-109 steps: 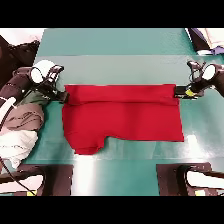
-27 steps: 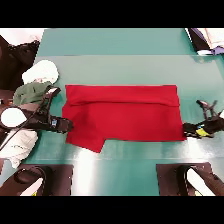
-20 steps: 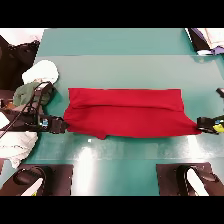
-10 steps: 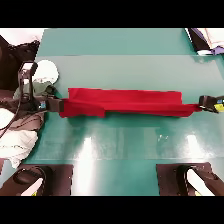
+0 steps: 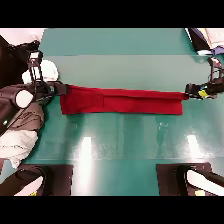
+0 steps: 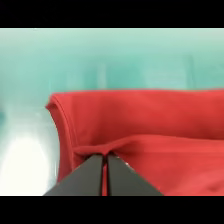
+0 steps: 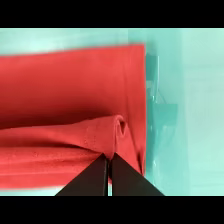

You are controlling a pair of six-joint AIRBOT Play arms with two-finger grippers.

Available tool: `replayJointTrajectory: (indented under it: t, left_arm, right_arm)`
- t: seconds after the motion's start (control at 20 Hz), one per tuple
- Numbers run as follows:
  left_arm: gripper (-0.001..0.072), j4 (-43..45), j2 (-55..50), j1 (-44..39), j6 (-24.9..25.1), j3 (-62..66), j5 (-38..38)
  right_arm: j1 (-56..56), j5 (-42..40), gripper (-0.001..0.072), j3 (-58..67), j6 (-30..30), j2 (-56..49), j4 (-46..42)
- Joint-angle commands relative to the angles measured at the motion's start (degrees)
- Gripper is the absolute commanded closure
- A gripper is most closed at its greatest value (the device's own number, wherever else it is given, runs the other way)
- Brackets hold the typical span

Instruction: Fold the shirts.

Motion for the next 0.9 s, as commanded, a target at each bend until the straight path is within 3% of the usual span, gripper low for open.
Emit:
replayJointTrajectory:
  t: [0.0,0.25,0.3,0.35,0.4,0.65,0.75,0.85]
  left_arm:
    - [0.0683,0.1,-5.3,1.2,-0.1,1.0,4.7]
    - [0.0682,0.1,-9.7,1.2,-0.6,1.5,6.9]
    - [0.0597,0.1,-9.9,1.2,-0.6,1.6,7.7]
    - [0.0356,0.1,-9.9,1.2,-0.6,2.1,8.5]
    - [0.0263,0.1,-9.9,1.2,-0.5,2.9,8.6]
    - [0.0280,-0.2,-9.9,1.2,-0.5,9.5,3.4]
    - [0.0283,-1.1,-9.9,1.2,-0.5,10.2,0.3]
    - [0.0677,-1.6,-9.9,1.2,0.0,10.2,-3.5]
  right_arm:
    - [0.2,-5.1,0.0698,0.6,0.3,-4.9,0.1]
    - [1.1,-10.8,0.0693,0.6,0.3,-8.0,1.5]
    - [1.4,-12.0,0.0634,0.6,0.3,-8.0,1.6]
    - [1.6,-12.8,0.0384,0.6,0.2,-7.9,2.1]
    - [1.6,-12.6,0.0273,0.8,-0.6,-7.9,3.5]
    - [-4.2,-0.5,0.0256,7.1,-8.3,-8.3,5.5]
    - [-9.7,7.3,0.0256,9.1,-14.2,-10.8,12.4]
    - [-15.0,13.7,0.0224,9.9,-19.1,-15.3,21.4]
